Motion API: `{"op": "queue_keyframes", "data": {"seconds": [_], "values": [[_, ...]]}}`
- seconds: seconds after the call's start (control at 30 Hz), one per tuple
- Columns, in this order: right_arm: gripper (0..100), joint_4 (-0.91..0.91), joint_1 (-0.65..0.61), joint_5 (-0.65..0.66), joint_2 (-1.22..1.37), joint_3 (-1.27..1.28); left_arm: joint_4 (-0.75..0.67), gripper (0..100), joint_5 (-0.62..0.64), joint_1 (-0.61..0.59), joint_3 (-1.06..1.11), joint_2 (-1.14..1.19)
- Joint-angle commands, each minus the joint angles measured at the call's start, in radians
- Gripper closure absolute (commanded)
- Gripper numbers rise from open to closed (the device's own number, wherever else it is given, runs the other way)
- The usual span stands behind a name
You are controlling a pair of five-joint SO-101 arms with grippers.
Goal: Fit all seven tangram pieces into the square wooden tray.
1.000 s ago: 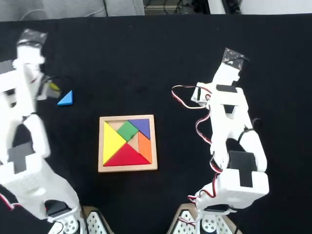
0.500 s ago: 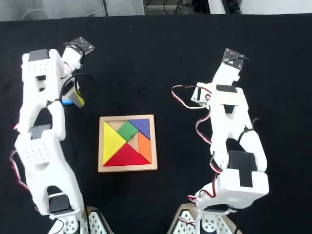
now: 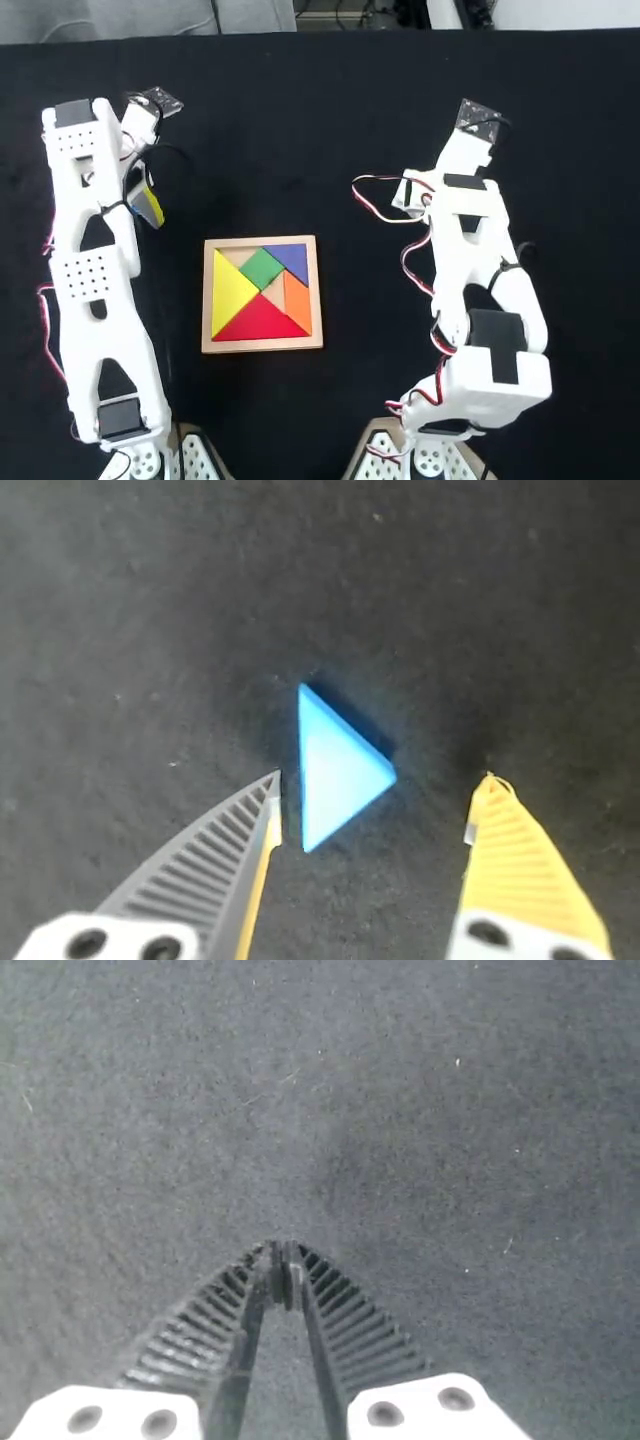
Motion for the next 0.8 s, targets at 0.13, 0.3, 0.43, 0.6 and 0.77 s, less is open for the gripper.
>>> {"op": "queue_keyframes", "data": {"seconds": [0.13,0.3,0.43,0.6,0.77], "values": [[98.7,-0.018,0.008,-0.012,-0.061,-0.047,0.028,70,-0.020,-0.022,-0.248,0.114],[98.7,-0.018,0.008,-0.012,-0.059,-0.047,0.029,70,-0.017,-0.005,-0.312,0.164],[98.7,-0.018,0.008,-0.012,-0.059,-0.047,0.031,71,-0.014,-0.005,-0.348,0.175],[98.7,-0.018,0.008,-0.012,-0.061,-0.047,0.031,71,-0.012,-0.001,-0.340,0.176],[98.7,-0.018,0.008,-0.012,-0.062,-0.047,0.032,71,-0.012,-0.008,-0.337,0.176]]}}
